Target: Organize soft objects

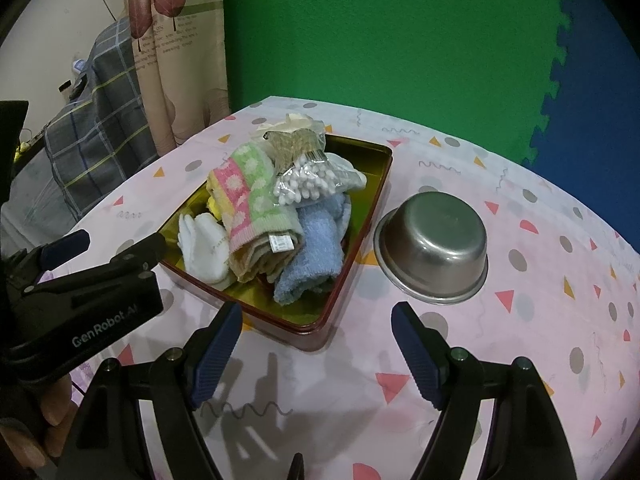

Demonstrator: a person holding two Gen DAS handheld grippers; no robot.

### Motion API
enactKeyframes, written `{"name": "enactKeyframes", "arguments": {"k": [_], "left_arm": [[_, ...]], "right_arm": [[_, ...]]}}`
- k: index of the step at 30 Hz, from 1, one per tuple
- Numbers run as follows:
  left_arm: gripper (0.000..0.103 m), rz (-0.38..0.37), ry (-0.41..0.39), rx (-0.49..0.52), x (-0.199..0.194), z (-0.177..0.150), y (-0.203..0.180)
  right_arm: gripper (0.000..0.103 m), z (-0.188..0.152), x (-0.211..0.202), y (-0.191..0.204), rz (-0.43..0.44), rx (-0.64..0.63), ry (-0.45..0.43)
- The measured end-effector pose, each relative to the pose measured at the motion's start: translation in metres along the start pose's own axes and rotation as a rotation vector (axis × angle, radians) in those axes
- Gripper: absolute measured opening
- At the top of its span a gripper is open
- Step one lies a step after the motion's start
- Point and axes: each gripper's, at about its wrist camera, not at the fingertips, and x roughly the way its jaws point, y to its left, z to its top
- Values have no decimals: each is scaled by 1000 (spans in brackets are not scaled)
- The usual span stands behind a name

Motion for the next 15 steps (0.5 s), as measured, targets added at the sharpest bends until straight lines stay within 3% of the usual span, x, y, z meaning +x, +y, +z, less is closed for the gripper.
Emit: {"name": "enactKeyframes", "arguments": {"k": [15], "left_arm": [[84,-7,-6,-5,1,-1,1]], "right_arm": [[79,-1,1,-1,1,1,6]]}}
